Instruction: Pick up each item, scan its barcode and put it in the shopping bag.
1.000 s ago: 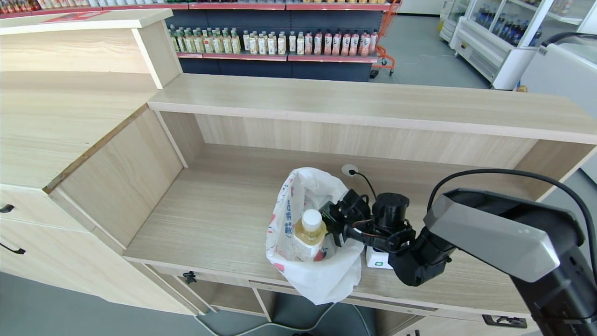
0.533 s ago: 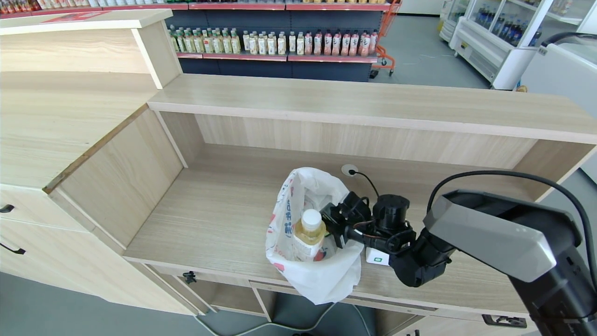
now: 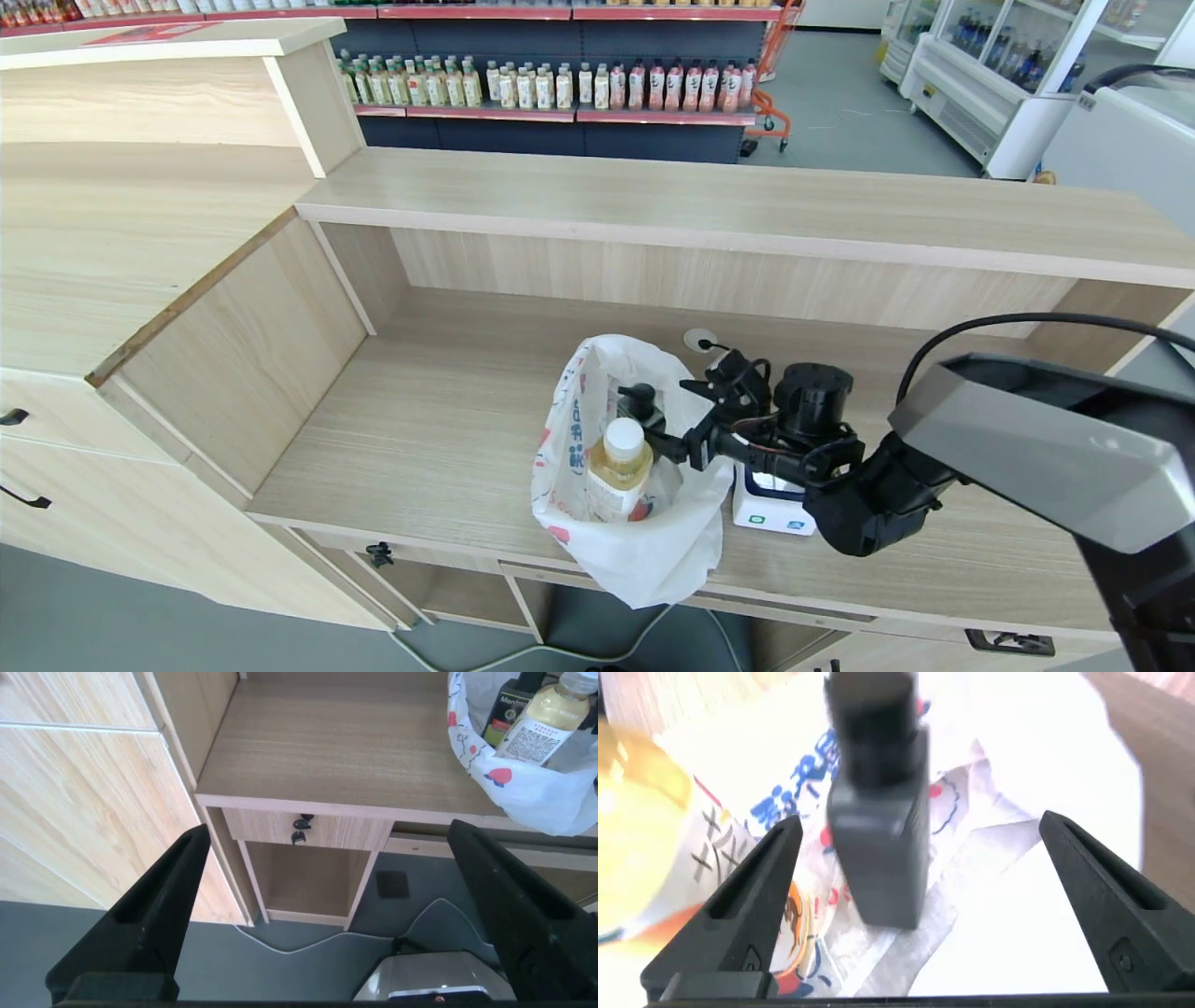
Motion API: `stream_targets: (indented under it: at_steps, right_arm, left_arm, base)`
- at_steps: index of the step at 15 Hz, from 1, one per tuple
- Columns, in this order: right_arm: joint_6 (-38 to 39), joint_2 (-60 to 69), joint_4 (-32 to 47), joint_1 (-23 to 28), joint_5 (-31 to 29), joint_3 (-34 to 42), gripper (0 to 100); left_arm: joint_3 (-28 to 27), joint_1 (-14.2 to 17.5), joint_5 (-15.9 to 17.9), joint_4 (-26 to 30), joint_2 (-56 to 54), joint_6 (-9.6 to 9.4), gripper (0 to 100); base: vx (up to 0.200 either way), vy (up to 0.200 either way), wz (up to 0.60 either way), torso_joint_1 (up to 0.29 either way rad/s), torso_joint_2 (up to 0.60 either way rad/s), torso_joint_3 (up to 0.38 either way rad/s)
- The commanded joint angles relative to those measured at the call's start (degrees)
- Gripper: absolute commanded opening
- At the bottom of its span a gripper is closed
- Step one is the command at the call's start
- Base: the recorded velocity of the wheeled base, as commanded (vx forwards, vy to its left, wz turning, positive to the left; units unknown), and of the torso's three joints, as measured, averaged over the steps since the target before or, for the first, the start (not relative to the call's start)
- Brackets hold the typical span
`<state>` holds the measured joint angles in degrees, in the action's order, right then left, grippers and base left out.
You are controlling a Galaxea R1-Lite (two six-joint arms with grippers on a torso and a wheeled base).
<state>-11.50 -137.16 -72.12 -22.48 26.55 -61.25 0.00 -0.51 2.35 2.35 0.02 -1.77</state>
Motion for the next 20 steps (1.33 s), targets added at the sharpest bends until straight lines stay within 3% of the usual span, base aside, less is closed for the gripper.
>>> stream_targets:
  at_steps: [1,4,7,9,10,12,15,17,20]
  right_arm:
    - [5.2,9.9,0.0,1.4,0.9,4.5,100]
    - [8.9,21.1,2.1,2.5,1.6,12.0,100]
    - [10.3,39.6,4.9,5.4,1.5,27.1,100]
    - [11.3,48.8,8.2,7.5,1.1,32.9,100]
    - [11.1,56.6,15.2,9.5,-1.3,35.7,100]
    - [11.0,66.7,25.8,9.8,-11.9,39.4,100]
    - [10.4,79.1,34.0,9.4,-23.7,49.8,100]
    - [10.2,87.5,35.8,11.9,-25.1,55.7,100]
    - [9.9,102.7,47.0,15.0,-23.9,58.9,100]
  left_arm:
    - [0.0,0.0,0.0,0.0,0.0,0.01,100]
    - [0.0,0.0,0.0,0.0,0.0,0.01,100]
    - [0.0,0.0,0.0,0.0,0.0,0.01,100]
    - [0.0,0.0,0.0,0.0,0.0,0.01,100]
    - [0.0,0.0,0.0,0.0,0.0,0.01,100]
    - [0.0,0.0,0.0,0.0,0.0,0.01,100]
    - [0.0,0.0,0.0,0.0,0.0,0.01,100]
    - [0.0,0.0,0.0,0.0,0.0,0.01,100]
    - [0.0,0.0,0.0,0.0,0.0,0.01,100]
  base:
    - [0.000,0.000,0.00,0.000,0.00,0.000]
    - [0.000,0.000,0.00,0.000,0.00,0.000]
    - [0.000,0.000,0.00,0.000,0.00,0.000]
    - [0.000,0.000,0.00,0.000,0.00,0.000]
    - [0.000,0.000,0.00,0.000,0.00,0.000]
    - [0.000,0.000,0.00,0.000,0.00,0.000]
    - [0.000,0.000,0.00,0.000,0.00,0.000]
    - [0.000,0.000,0.00,0.000,0.00,0.000]
    - [0.000,0.000,0.00,0.000,0.00,0.000]
